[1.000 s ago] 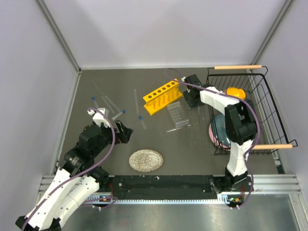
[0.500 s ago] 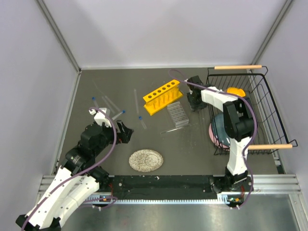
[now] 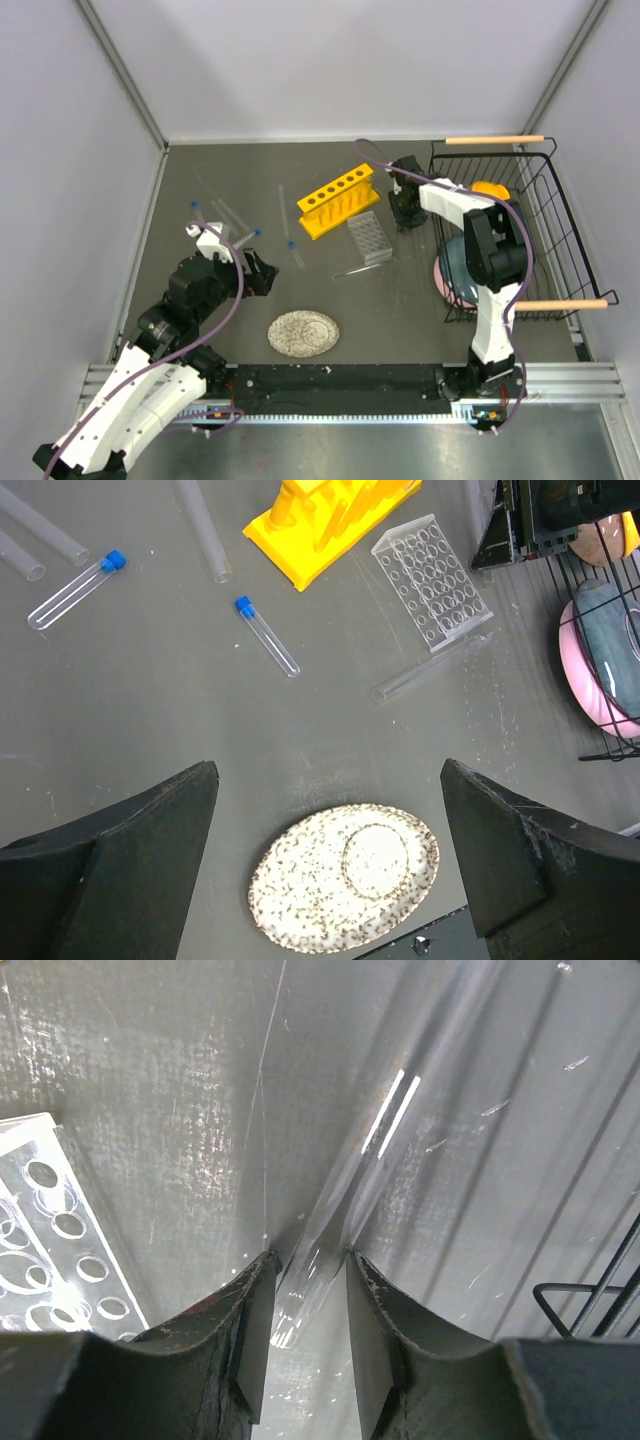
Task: Organize the chemistry lab equipment
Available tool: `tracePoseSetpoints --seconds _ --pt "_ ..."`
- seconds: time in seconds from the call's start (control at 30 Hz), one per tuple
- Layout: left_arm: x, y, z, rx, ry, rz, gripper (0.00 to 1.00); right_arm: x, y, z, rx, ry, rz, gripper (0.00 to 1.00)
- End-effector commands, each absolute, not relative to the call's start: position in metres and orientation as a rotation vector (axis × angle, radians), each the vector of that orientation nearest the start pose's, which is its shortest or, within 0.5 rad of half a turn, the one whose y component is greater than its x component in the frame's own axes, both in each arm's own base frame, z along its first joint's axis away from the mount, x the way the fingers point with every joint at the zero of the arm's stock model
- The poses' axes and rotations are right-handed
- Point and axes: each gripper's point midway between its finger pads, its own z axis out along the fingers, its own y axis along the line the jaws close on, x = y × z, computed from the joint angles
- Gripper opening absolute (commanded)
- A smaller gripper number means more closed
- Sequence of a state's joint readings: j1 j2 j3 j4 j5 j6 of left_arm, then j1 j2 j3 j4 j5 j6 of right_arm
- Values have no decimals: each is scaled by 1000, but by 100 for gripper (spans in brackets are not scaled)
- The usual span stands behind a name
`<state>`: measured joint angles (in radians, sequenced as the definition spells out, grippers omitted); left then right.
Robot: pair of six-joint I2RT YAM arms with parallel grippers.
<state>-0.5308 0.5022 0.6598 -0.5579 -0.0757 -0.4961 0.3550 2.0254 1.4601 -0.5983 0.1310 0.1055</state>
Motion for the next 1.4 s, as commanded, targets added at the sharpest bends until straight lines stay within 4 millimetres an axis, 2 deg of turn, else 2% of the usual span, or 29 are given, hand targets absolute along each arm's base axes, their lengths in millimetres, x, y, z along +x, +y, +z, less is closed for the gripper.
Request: tracePoseSetpoints --seconds 0.0,0.23,0.3,0.43,0.47,0.63,0.83,0.87,0.93,0.97,1.0,1.03,1.1,1.13,1.2,1.23,1.27,1.3,1.37 --pt "209 -129 223 -24 1957 -617 99 406 141 6 -265 2770 20 33" --pt "209 -133 224 -37 1953 -645 99 407 142 9 -279 2761 21 24" --pt "210 -137 228 -46 1935 -680 99 413 143 20 -274 2731 31 21" --pt "207 -162 233 -50 1921 -855 99 418 145 45 -277 2670 50 20" --pt "208 -166 235 -54 1914 -885 99 420 146 58 -274 2640 57 19" --pt "212 -189 248 -69 1885 -1045 99 418 146 95 -270 2555 94 19" --pt "218 -207 264 -68 1871 -1182 99 405 152 143 -274 2448 195 18" --pt "216 -211 266 -55 1874 -1213 99 401 151 146 -272 2438 205 18" --pt "222 -217 273 -68 1866 -1261 99 391 158 168 -299 2383 285 18" --pt "223 -219 276 -69 1864 -1282 99 384 160 169 -314 2379 314 18" --pt "222 -223 280 -66 1867 -1327 99 377 168 174 -345 2365 379 18" --pt "227 -225 282 -74 1873 -1338 99 369 171 191 -364 2317 421 18" --pt "230 -232 295 -57 1844 -1406 99 352 183 197 -427 2289 533 18" --pt "238 -234 297 -66 1852 -1419 99 342 189 210 -460 2244 573 18" --pt "246 -239 312 -66 1840 -1459 99 323 200 214 -544 2203 643 18" --pt "252 -244 307 -65 1878 -1481 99 316 204 216 -577 2182 661 18" --pt "256 -248 309 -64 1890 -1496 99 299 213 221 -635 2146 702 18" --pt "264 -254 313 -59 1906 -1518 99 293 217 223 -673 2123 717 18" --pt "266 -263 316 -15 1926 -1572 99 274 226 227 -738 2089 770 18"
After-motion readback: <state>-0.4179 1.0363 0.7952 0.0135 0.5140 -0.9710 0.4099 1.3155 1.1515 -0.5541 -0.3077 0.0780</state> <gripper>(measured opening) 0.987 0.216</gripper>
